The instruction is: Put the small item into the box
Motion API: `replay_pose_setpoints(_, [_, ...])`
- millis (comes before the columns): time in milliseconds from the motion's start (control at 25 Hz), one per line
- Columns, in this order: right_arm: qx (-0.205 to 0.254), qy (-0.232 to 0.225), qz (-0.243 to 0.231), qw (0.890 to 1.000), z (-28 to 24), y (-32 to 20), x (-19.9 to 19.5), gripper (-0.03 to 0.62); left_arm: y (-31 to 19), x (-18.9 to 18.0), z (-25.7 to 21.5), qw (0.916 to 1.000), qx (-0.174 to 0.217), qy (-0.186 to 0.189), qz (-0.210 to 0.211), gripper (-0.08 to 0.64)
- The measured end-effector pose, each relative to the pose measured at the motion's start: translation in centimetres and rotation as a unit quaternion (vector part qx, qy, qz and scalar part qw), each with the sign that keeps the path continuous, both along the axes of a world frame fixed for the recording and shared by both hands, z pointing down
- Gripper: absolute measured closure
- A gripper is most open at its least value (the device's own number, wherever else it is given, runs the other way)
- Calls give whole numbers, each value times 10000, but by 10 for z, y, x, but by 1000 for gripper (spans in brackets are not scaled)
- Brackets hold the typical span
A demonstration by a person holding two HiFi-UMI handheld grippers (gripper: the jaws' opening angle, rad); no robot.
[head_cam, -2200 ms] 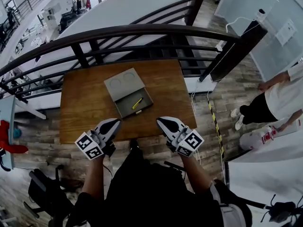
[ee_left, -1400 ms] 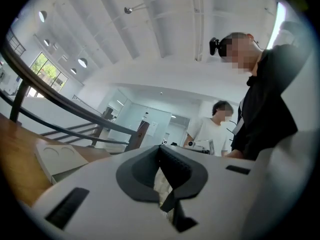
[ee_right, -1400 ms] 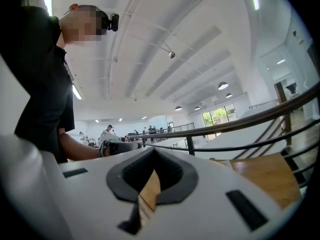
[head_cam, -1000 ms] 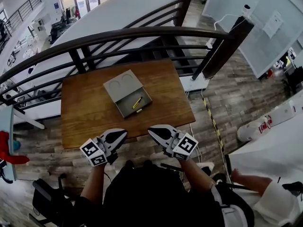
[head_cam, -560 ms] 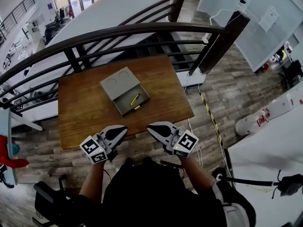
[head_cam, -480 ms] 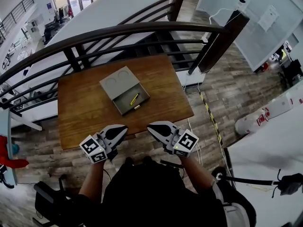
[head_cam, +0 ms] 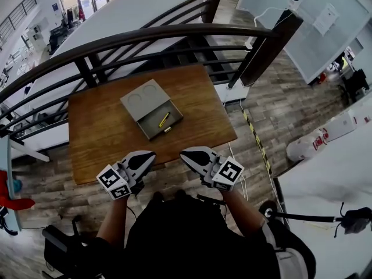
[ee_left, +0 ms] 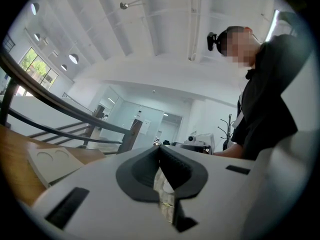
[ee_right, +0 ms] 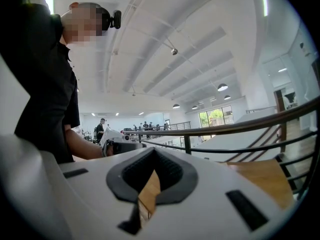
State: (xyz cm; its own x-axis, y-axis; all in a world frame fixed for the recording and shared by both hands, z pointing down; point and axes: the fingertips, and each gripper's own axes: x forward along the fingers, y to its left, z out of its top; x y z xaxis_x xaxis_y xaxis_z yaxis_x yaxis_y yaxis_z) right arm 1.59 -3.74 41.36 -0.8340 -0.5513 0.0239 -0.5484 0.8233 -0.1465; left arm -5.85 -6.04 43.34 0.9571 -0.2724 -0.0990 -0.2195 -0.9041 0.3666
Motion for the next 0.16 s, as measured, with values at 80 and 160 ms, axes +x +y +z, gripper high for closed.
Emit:
replay_pose_setpoints(80, [24,-32,9,10000,-2,-2,-1,582,-2,0,0,10000,-2,20,40,545])
replay_pose_setpoints(160, [23,-6,45,10000,-2,-4,-1,581,-3,-1,0,10000,16,21,74,545])
